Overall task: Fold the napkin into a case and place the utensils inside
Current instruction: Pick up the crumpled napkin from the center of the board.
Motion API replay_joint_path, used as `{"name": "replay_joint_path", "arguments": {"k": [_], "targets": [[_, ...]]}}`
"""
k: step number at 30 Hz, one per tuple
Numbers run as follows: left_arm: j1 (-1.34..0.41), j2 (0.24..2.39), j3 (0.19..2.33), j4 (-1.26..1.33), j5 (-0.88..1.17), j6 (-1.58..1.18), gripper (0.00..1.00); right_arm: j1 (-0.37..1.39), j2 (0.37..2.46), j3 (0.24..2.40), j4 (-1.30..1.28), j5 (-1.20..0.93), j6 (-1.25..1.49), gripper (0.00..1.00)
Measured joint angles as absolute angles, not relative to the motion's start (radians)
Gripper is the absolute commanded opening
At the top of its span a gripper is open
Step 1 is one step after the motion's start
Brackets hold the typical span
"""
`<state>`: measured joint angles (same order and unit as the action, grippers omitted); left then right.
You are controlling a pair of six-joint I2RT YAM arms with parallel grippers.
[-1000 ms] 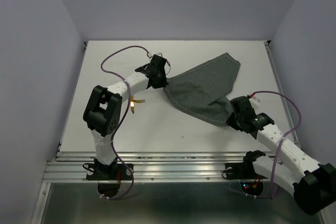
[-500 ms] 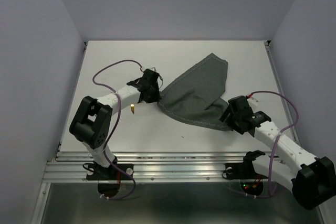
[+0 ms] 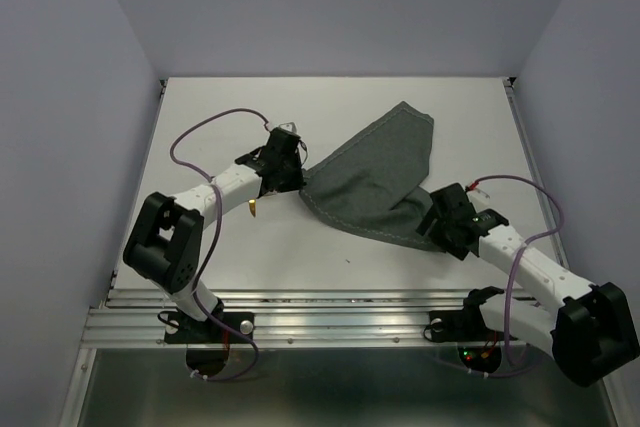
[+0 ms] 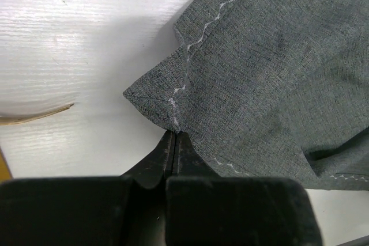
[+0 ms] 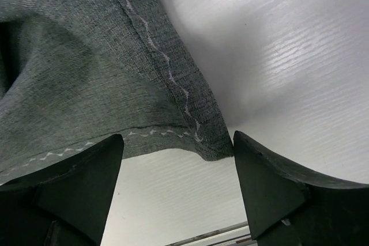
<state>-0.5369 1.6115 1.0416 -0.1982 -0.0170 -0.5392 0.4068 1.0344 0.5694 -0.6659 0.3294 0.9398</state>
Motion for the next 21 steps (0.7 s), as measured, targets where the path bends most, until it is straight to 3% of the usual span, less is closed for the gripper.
{"name": "replay_joint_path", "arguments": {"k": [9, 16, 21], "targets": [[-0.508, 1.579, 1.044, -0.200, -0.055, -0.448, 0.00, 0.407, 1.082, 0.527, -0.630, 0.278, 0.905, 0.71], [-0.493, 1.579, 1.044, -0.206, -0.057, -0.426, 0.00, 0.407, 1.097, 0.526, -0.611, 0.254, 0.894, 0.52], [-0.493, 1.579, 1.044, -0.206, -0.057, -0.420, 0.00, 0.407, 1.119, 0.526, -0.584, 0.235, 0.893, 0.46]]}}
